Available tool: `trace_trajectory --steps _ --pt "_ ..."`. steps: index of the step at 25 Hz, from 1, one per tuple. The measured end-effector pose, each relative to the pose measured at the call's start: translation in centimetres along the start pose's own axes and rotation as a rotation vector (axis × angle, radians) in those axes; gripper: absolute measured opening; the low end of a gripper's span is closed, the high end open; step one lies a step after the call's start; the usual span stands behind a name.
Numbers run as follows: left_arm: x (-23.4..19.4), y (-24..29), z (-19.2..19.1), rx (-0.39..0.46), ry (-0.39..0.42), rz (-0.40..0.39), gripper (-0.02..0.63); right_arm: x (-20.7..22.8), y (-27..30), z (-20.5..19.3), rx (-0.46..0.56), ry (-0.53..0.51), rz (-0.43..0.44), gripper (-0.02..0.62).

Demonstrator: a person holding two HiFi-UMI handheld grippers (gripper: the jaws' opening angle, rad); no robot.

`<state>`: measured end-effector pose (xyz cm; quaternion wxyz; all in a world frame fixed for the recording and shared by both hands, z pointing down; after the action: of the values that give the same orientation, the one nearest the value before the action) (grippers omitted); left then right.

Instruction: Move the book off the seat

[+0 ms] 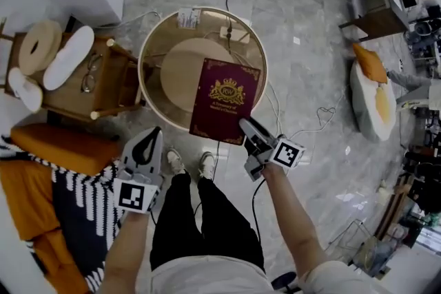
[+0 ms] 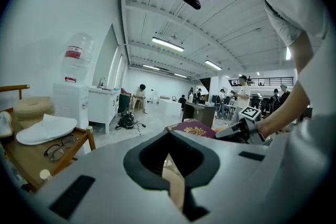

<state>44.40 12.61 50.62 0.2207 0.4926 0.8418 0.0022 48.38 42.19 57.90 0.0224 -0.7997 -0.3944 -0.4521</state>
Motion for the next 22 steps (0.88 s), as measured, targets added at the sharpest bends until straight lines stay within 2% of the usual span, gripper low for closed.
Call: trace_trajectory --steps 5,15,22 --pt "0.3 2.3 -2.7 -0.029 -0.007 0.005 0.016 3.6 1.4 -1.3 -0.021 0.001 0.019 0.224" --pt "-2.7 5.0 -6.6 -0.066 -0.006 0.021 0.016 10.9 6.9 -4.8 -0.101 0.025 0.003 0.224" --pt "-3.6 5.4 -7.6 -0.084 -0.013 0.043 0.017 14.5 9.2 -6.6 -0.153 0.051 -0.061 0.224"
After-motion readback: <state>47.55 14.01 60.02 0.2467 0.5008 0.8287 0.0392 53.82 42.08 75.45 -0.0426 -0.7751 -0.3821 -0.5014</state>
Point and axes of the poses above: the fingertips, and each gripper's own axes: y forward along the fingers, x to its right, z out of its top, the point moved 5 cm from there along -y, backward along the fingers, and after that the axes turned 11 degrees about -y, right-handed, at the moved point
